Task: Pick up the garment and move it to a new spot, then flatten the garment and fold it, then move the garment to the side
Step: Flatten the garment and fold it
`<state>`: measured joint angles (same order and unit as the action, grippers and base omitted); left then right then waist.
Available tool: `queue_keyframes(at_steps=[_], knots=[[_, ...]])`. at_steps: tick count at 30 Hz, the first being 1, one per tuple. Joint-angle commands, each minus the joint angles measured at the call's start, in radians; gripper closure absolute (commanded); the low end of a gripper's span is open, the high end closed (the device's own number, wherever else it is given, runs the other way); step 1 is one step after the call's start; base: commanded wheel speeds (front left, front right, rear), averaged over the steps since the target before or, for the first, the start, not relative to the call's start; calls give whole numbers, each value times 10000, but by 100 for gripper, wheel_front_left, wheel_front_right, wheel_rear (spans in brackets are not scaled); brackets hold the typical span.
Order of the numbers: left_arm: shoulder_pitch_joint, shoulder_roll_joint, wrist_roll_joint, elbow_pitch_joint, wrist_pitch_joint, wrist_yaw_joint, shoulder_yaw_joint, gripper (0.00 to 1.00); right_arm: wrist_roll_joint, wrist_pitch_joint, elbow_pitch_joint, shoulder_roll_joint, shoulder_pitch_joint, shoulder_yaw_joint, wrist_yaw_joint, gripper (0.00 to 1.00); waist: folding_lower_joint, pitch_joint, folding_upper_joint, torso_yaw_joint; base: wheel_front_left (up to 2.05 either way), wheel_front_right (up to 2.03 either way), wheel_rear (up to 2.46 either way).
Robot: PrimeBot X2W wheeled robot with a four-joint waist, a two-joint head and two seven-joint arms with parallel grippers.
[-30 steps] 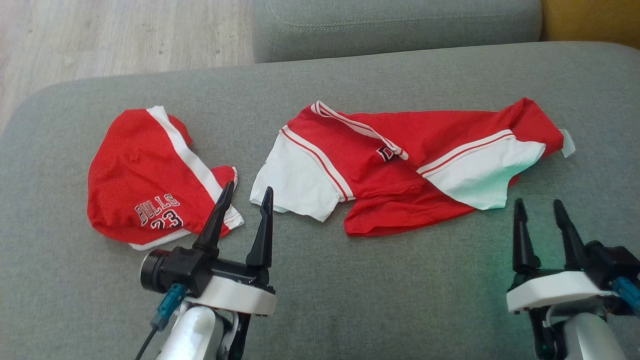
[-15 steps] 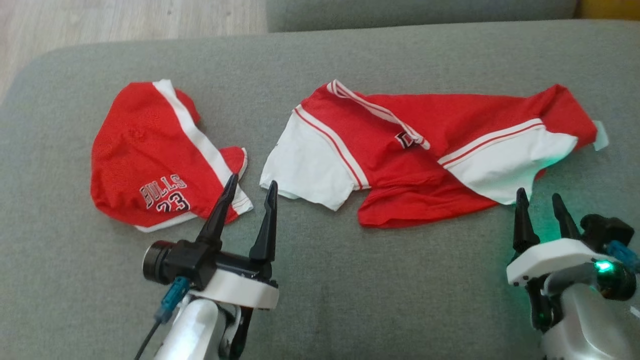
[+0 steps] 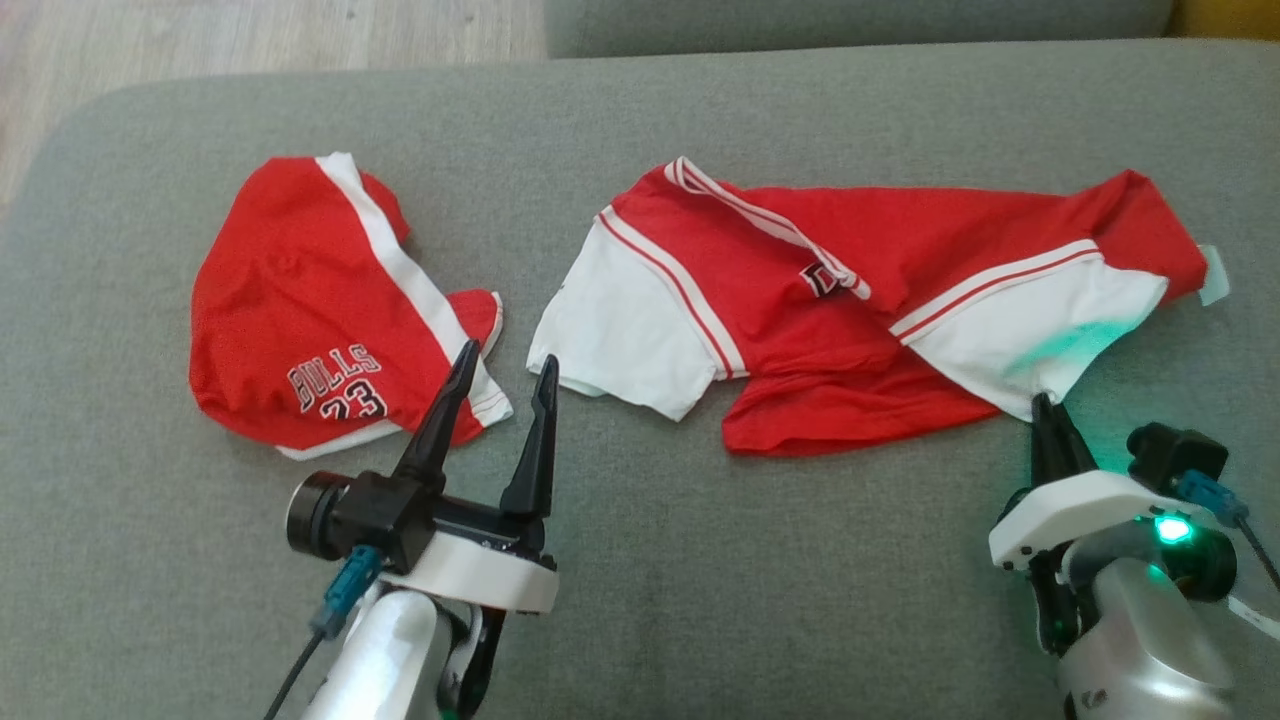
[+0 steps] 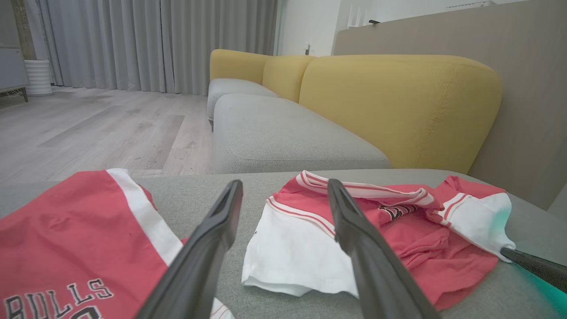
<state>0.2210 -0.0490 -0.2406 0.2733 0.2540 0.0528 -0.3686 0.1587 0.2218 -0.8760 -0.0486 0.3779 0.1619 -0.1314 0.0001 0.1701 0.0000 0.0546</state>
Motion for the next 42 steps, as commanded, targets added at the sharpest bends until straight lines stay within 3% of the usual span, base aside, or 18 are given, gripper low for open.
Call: queue_keyframes(at_steps=[1,8,16,23,28,33,34,38,39,40,42], knots=[[273,-13,74,-261,78,-4,320,0,-11,136,125,-17,183,-283,7,100,-1,-79,0,-51,0,0,0],[32,-13,29,-213,78,-24,380,0,8,343,602,-17,48,-176,7,100,-1,-540,0,-314,0,0,0],[-15,-13,-28,-281,78,-49,377,0,313,263,2798,-16,-193,-368,7,100,-1,-711,0,-402,0,0,0],[77,-12,-158,-430,78,-109,204,0,205,-894,5371,-16,126,-485,7,100,-1,-343,0,-92,0,0,0],[440,-12,-288,-526,78,-130,-117,0,-607,-2181,6488,-16,1572,-326,7,100,-1,208,0,576,0,0,0],[955,-12,-657,-678,78,-198,-744,0,-1597,-3477,6022,-278,4015,458,7,100,-1,892,0,1835,0,0,0],[1135,-12,-866,-731,78,-261,-1070,0,-1899,-3804,5349,-682,5061,923,7,100,-1,1102,0,2480,0,0,0],[1322,-12,-1288,-878,78,-492,-1573,0,-2579,-4082,3483,-1380,7026,2226,7,100,-1,1371,0,3499,0,0,0],[1328,-12,-1370,-917,78,-566,-1646,0,-2857,-3907,3082,-1539,7435,2500,7,33,-1,1418,0,3673,0,0,0],[1324,-12,-1443,-950,78,-632,-1706,0,-3174,-3662,2729,-1702,7789,2859,7,0,-1,1454,0,3824,0,0,0],[1312,-12,-1504,-973,78,-686,-1758,0,-3513,-3392,2419,-1827,8074,3233,7,0,-1,1472,0,3951,0,0,0]])
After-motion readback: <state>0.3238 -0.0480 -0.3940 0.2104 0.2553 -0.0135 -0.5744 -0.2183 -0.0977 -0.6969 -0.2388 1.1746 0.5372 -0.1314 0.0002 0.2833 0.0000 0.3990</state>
